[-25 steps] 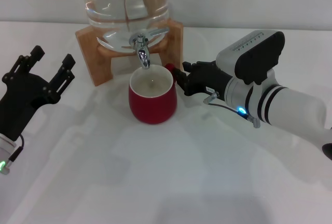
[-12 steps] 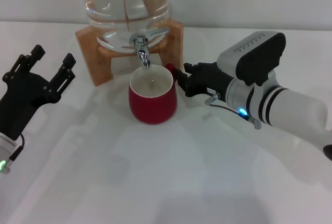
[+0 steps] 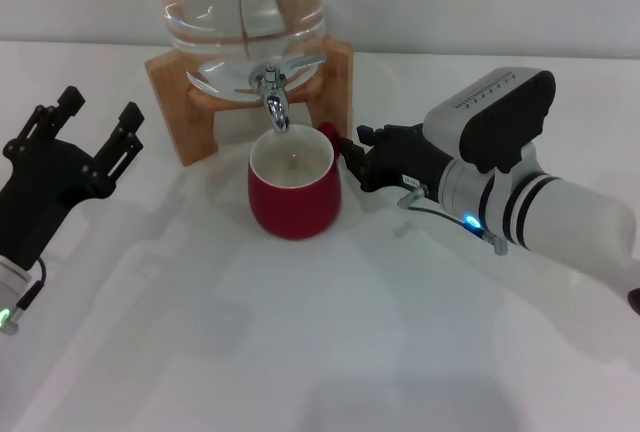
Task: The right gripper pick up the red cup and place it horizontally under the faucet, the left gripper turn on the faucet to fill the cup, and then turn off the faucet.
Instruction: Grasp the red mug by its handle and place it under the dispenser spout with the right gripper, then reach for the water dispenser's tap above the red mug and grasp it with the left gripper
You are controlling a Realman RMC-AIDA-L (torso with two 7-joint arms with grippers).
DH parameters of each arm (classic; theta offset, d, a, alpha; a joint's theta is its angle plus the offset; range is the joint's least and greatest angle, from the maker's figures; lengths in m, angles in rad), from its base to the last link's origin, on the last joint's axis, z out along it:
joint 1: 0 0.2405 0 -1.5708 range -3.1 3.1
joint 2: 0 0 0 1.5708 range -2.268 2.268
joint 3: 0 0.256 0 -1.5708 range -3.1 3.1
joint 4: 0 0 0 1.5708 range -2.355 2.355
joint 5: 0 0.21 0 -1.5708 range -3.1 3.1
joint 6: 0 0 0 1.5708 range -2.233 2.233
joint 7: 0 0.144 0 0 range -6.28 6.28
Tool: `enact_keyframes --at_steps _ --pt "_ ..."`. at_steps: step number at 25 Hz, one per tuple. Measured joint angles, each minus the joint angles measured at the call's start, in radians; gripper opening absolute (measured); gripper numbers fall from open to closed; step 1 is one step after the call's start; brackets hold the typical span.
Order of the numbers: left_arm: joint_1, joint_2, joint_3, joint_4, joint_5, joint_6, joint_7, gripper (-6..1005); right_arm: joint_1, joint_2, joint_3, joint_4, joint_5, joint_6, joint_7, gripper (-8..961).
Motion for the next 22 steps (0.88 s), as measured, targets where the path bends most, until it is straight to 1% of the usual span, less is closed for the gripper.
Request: enact_keyframes --at_steps 11,12,15,18,22 --pt "0.001 0.004 -0.007 -0.001 -0.001 0.007 0.000 757 -0.036 -0.013 0.002 -0.001 -0.001 -0.037 -0.001 267" --pt "0.001 0.004 -0.007 -0.001 -0.001 0.007 0.000 757 -0.060 -0.018 0.009 -0.002 -0.003 -0.064 -0.009 267" --pt "0.004 0.005 -0.008 -0.001 -0.007 0.008 0.007 756 -0.091 -0.021 0.036 0.001 -0.004 -0.081 -0.041 267" --pt "0.009 0.004 -0.008 -0.003 -0.019 0.008 0.012 756 -0.167 -0.024 0.109 0.015 -0.005 -0.121 -0.122 268" --pt "0.011 0.004 -0.008 -0.012 -0.030 0.008 0.012 756 -0.253 -0.024 0.173 0.020 -0.006 -0.201 -0.184 268"
